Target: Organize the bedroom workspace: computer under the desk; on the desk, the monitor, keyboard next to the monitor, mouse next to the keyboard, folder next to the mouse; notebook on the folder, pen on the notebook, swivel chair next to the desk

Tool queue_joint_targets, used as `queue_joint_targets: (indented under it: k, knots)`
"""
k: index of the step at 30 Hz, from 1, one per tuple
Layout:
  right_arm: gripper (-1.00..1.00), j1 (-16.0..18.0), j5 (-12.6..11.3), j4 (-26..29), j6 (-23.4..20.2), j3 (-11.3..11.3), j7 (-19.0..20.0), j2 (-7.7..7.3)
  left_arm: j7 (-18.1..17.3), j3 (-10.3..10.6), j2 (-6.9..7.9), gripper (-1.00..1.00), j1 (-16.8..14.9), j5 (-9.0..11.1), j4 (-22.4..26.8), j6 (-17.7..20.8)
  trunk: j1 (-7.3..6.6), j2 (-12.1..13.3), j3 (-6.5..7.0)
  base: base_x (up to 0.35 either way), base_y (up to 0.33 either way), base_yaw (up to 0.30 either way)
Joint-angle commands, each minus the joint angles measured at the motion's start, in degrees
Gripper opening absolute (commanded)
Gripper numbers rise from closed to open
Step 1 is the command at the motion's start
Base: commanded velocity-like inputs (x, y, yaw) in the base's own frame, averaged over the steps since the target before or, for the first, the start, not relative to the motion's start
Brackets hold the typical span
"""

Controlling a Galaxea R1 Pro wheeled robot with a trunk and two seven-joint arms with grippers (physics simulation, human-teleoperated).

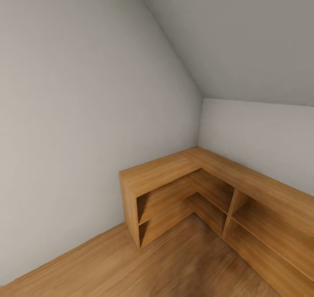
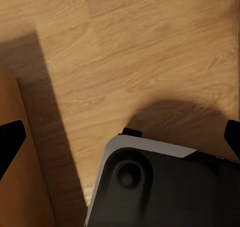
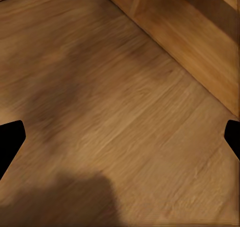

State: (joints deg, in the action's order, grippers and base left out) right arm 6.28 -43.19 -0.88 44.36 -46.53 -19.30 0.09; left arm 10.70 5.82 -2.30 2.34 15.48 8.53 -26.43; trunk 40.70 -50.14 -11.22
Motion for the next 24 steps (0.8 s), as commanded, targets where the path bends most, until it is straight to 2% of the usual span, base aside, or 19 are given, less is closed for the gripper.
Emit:
queue_joint_targets:
  k: [1, 24]
  knots:
    - [1.00, 0.1, 0.1, -0.1, 0.0, -0.5, -0.5, 0.04, 0.4, 0.5, 0.01, 1.00, 0.0, 0.3, 0.1, 0.0, 0.02, -0.1, -0.07, 0.160, 0.000, -0.269]
    - [1.00, 0.1, 0.0, 0.0, 0.0, -0.5, -0.4, 0.08, 0.3, 0.6, 0.02, 1.00, 0.0, 0.3, 0.0, 0.0, 0.02, -0.1, -0.17, 0.297, -0.017, -0.269]
